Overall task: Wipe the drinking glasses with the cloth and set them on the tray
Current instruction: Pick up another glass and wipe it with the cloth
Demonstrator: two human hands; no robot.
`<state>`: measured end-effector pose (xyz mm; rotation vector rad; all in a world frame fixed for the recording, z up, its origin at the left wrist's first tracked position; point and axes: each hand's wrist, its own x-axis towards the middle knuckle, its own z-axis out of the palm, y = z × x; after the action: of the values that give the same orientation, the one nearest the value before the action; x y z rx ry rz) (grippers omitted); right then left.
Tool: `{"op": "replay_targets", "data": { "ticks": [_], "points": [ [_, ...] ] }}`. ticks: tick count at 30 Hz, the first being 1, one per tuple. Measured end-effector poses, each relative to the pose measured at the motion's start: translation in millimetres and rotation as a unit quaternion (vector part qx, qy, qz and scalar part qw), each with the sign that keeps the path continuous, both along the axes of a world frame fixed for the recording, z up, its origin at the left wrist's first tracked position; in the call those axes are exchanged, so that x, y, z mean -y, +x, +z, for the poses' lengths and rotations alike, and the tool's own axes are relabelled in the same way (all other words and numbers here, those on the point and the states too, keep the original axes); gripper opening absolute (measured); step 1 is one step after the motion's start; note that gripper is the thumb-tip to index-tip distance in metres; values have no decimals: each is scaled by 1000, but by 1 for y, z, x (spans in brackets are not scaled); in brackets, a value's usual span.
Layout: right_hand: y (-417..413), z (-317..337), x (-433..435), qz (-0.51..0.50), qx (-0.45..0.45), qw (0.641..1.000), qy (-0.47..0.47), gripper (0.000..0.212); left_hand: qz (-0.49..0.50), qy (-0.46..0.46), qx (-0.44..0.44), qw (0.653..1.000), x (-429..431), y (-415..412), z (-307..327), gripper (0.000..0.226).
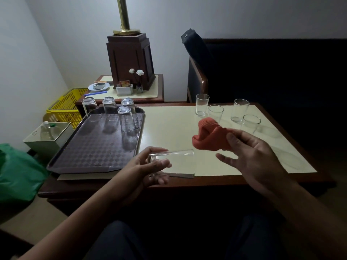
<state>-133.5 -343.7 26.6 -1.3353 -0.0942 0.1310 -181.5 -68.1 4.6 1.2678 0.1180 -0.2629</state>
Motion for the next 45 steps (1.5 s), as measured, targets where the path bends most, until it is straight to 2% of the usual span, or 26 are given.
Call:
{"op": "replay_targets", "data": {
  "ticks": [2, 4, 5, 7, 9, 11, 13, 15, 17, 19, 21, 23, 25, 30, 33, 35, 37, 40, 41, 43, 45],
  "points": [
    [-8, -3, -4, 60, 69, 990, -108, 26, -16, -1, 0, 1000, 5, -2, 1, 49],
    [-14, -7, -6, 123, 157, 945, -258, 35, -38, 22, 5, 999, 7, -4, 4, 46],
    [-16, -6, -5, 135, 187, 922, -310, 31, -51, 39, 8, 998, 8, -5, 5, 44],
    [-18, -4, -5, 136, 210, 903, -350, 24, -72, 72, 20, 995, 9, -8, 7, 39],
    [-21, -2, -5, 120, 181, 921, -325, 19, -82, 104, 37, 990, 9, -10, 9, 39],
    [-21, -1, -6, 98, 174, 922, -331, 28, -86, 144, 54, 984, 9, -11, 10, 39],
    [-20, -1, -5, 106, 174, 911, -359, 37, -81, 175, 63, 979, 10, -11, 12, 39],
    [-17, -1, -2, 122, 176, 890, -403, 33, -73, 181, 63, 979, 10, -11, 12, 42],
    [-17, -2, -1, 136, 189, 872, -430, 42, -78, 181, 63, 978, 10, -12, 12, 44],
    [-16, -5, -2, 140, 183, 888, -399, 34, -90, 187, 66, 976, 11, -13, 10, 45],
    [-15, -5, -2, 138, 146, 924, -326, 19, -103, 201, 80, 971, 12, -13, 8, 46],
    [-10, -5, 1, 138, 108, 940, -291, 23, -104, 212, 87, 968, 11, -13, 7, 46],
    [-5, -7, 6, 121, 92, 940, -304, 32, -96, 219, 83, 967, 8, -11, 6, 46],
    [8, -14, 16, -81, 181, 896, -396, 14, -88, 219, 49, 970, 5, -8, 5, 45],
    [3, -12, 12, -116, 234, 871, -416, 18, -103, 226, 35, 968, 7, -7, 0, 46],
    [-7, -9, 3, -83, 258, 877, -397, 21, -101, 212, 32, 972, 12, -6, -6, 48],
    [-19, -10, -9, 8, 275, 875, -397, 21, -67, 153, 14, 986, 17, -6, -11, 49],
    [-30, -16, -19, 150, 325, 822, -443, 22, 3, 67, -6, 998, 17, -3, -17, 46],
    [-30, -18, -20, 159, 343, 815, -440, 22, 15, 58, -8, 998, 16, -3, -17, 44],
    [-27, -19, -19, 140, 347, 834, -405, 21, 22, 49, -9, 999, 14, -3, -17, 42],
    [-21, -20, -15, 127, 347, 837, -403, 40, -1, 77, 4, 997, 11, -4, -14, 42]
  ]
}}
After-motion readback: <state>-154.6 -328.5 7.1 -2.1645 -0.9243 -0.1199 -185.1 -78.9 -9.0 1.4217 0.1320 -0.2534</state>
